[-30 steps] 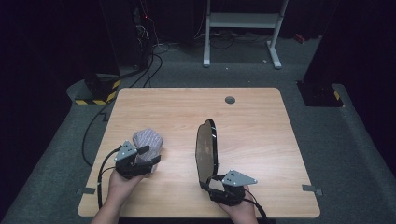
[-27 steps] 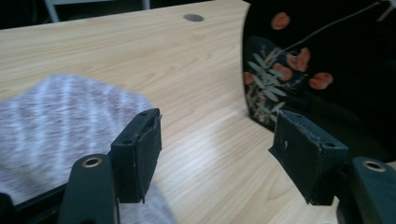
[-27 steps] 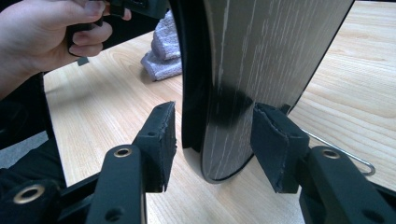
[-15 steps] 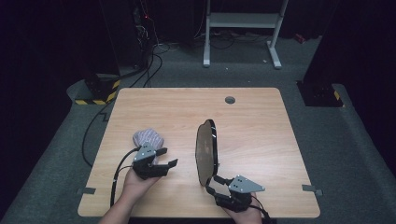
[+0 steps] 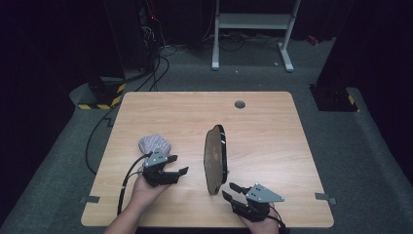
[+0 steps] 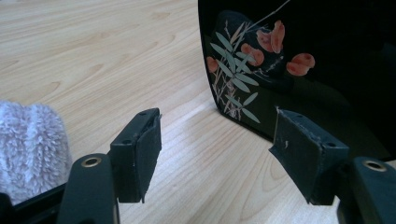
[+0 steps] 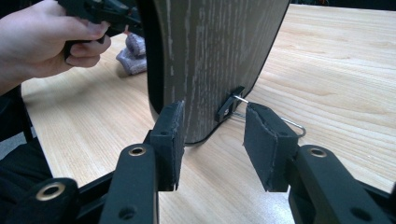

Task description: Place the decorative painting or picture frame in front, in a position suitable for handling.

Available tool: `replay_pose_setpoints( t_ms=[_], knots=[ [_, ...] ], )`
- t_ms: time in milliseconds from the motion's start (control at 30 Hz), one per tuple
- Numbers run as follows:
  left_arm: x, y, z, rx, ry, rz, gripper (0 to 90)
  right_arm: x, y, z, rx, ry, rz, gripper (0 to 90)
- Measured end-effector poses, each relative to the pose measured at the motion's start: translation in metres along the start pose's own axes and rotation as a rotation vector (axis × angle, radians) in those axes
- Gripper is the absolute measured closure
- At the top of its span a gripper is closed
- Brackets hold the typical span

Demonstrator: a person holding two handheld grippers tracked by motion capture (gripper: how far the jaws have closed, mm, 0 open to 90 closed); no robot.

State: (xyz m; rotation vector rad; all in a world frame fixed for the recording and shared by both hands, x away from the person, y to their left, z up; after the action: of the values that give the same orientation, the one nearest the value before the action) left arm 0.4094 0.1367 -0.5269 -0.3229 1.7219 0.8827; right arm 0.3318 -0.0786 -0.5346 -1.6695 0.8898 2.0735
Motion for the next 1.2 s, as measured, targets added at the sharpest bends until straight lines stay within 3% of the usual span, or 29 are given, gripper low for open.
replay_pose_setpoints(
  t_ms=[300, 800, 933, 1200],
  knots=[
    [0.006, 0.004, 0.002, -0.001, 0.014, 0.002, 32.5, 0.002, -0.006, -0.014, 0.077, -0.018, 0.018, 58.5],
    [0.014, 0.019, 0.005, -0.006, 0.025, -0.006, 32.6, 0.002, -0.028, -0.005, -0.003, 0.005, 0.051, 59.1],
    [0.015, 0.021, 0.002, 0.0, 0.03, -0.013, 32.6, 0.001, -0.032, -0.001, -0.025, 0.008, 0.056, 59.2],
    [0.018, 0.022, -0.01, 0.033, -0.001, -0.011, 32.6, 0.003, -0.045, 0.009, -0.072, 0.032, 0.077, 59.0]
  ],
)
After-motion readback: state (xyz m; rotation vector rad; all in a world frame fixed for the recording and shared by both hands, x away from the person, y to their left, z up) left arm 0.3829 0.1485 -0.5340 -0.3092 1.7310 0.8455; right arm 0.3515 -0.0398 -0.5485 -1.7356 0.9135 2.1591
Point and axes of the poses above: each handheld gripper's, and its own axes: y roughly backward along the jaws, x roughly out of its underside, z roughly to its left, the point moved 9 cm from there along -y, roughly forward along the jaws, and after that the axes turned 7 degrees about -z, right-handed, at the moved point
